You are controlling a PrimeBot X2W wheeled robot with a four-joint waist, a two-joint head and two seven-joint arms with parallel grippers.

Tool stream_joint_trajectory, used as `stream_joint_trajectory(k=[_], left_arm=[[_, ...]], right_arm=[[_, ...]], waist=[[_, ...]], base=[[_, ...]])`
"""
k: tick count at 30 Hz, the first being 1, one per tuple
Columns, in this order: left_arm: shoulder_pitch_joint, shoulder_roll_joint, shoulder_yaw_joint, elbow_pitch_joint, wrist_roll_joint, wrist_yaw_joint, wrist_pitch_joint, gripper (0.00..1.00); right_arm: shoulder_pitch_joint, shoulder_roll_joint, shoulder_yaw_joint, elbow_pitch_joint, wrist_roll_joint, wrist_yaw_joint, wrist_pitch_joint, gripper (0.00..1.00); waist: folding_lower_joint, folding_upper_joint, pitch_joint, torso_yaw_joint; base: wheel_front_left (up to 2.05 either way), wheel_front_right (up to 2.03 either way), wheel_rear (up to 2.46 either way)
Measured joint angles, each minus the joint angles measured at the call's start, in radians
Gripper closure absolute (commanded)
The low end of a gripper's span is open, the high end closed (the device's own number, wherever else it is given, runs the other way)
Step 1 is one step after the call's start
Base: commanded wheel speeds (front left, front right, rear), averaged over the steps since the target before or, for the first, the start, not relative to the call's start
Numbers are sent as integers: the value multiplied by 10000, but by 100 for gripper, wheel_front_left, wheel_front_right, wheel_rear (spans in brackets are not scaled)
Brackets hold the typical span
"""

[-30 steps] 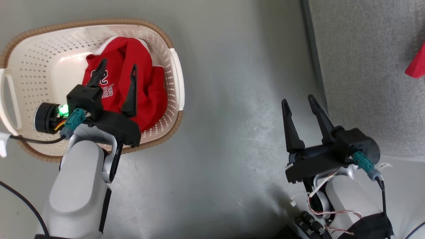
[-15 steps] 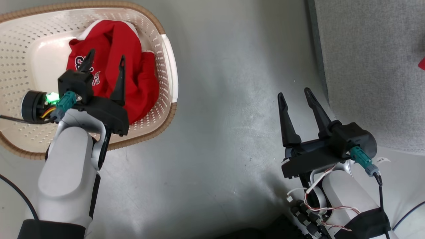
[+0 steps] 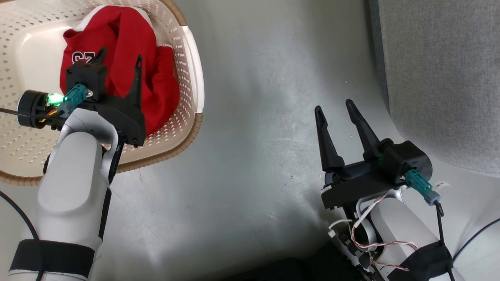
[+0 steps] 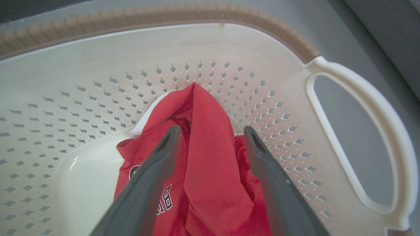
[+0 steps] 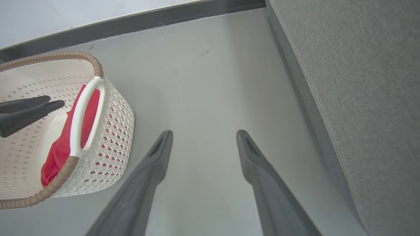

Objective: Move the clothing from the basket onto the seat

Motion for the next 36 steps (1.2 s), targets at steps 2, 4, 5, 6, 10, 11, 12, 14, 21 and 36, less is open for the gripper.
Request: stream_joint_trajectory(k=[2, 4, 5, 6, 10, 11, 12, 14, 21, 36], left_arm=[[-66, 2, -21, 148, 0, 0, 121, 0], [-104, 23, -23, 305, 0, 0, 234, 0], [-119, 23, -33, 378, 0, 0, 280, 0], [-148, 27, -36, 445, 0, 0, 343, 0], [-431, 25, -8, 677, -4, -2, 485, 0], [-501, 17, -15, 734, -4, 0, 518, 0], [-544, 15, -13, 792, -4, 0, 583, 0], [-597, 19, -13, 934, -4, 0, 702, 0], [-952, 144, 96, 1331, -23, 2, 1055, 0], [-1309, 102, 251, 2042, -280, -90, 1423, 0]], right_arm=[[-26, 0, 79, -19, 46, -42, 0, 0], [-100, 4, 144, -23, 94, -42, 0, 0], [-143, 4, 153, -23, 107, -42, 0, 0], [-175, 2, 169, -27, 167, -42, 0, 0], [-182, 4, 265, -21, 343, -44, 0, 0], [-181, 4, 268, -12, 343, -44, 0, 0], [-180, 4, 280, -10, 343, -46, 0, 0], [-180, 6, 330, -13, 349, -52, 0, 0], [-181, 6, 483, -90, 552, -52, 0, 0], [-183, 8, 593, -148, 961, -54, 0, 0]], waist=[[0, 0, 80, -27], [0, 0, 150, -65], [0, 0, 182, -86], [0, 0, 213, -106], [0, 0, 334, -178], [0, 0, 356, -194], [0, 0, 371, -206], [0, 0, 394, -220], [0, 0, 505, -268], [0, 0, 693, -540]], base=[[0, 0, 0], [0, 0, 0], [0, 0, 0], [0, 0, 0], [0, 0, 0], [0, 0, 0], [0, 0, 0], [0, 0, 0], [0, 0, 0], [0, 0, 0]])
